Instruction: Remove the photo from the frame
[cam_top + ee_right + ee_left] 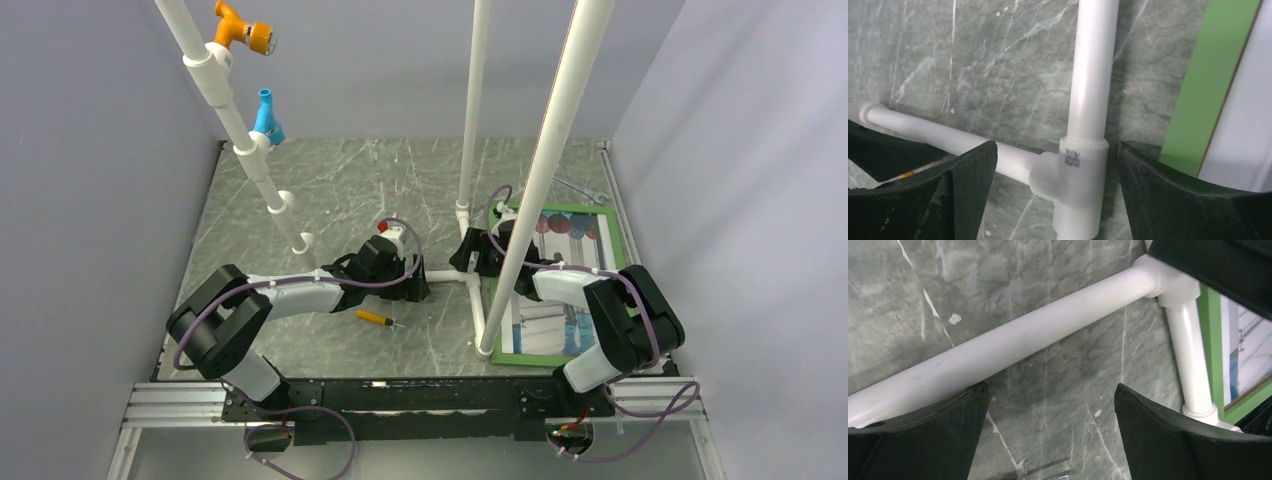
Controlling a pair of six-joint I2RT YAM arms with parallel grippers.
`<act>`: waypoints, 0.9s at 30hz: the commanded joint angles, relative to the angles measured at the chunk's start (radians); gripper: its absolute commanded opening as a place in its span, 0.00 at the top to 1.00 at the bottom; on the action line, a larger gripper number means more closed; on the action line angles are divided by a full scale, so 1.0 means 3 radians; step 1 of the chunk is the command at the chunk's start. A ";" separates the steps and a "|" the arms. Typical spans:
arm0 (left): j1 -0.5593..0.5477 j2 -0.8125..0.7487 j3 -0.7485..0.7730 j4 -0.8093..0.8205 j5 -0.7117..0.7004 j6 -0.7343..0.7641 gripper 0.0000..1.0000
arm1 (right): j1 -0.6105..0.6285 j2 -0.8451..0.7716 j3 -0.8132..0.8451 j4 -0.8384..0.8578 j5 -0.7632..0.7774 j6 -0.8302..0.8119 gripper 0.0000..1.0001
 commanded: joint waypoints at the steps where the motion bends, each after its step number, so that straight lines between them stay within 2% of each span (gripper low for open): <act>1: 0.0150 0.0154 0.0067 0.0238 -0.0039 0.0052 0.01 | -0.0015 0.0230 -0.0049 0.0484 -0.0062 0.0061 0.11; 9: 0.0440 0.0343 0.0078 0.0326 0.0020 0.0102 0.01 | -0.0017 0.0573 0.0019 0.0723 -0.0204 0.0169 0.09; 16: 0.0554 0.0407 0.0192 0.0260 -0.0030 0.0199 0.01 | -0.0013 0.0827 0.0122 0.0867 -0.0284 0.0215 0.09; 19: 0.0476 0.0430 0.0164 0.0398 0.0070 0.0237 0.01 | 0.0002 0.0853 0.0071 0.0892 -0.0213 0.0211 0.09; 22: 0.0259 0.0497 0.0251 0.0290 -0.0099 0.0295 0.01 | 0.0006 0.0848 -0.0043 0.1070 -0.0193 0.0223 0.09; 27: 0.0247 0.0513 0.0316 0.0242 -0.0114 0.0255 0.00 | 0.0012 0.1027 0.0076 0.1085 -0.0242 0.0222 0.09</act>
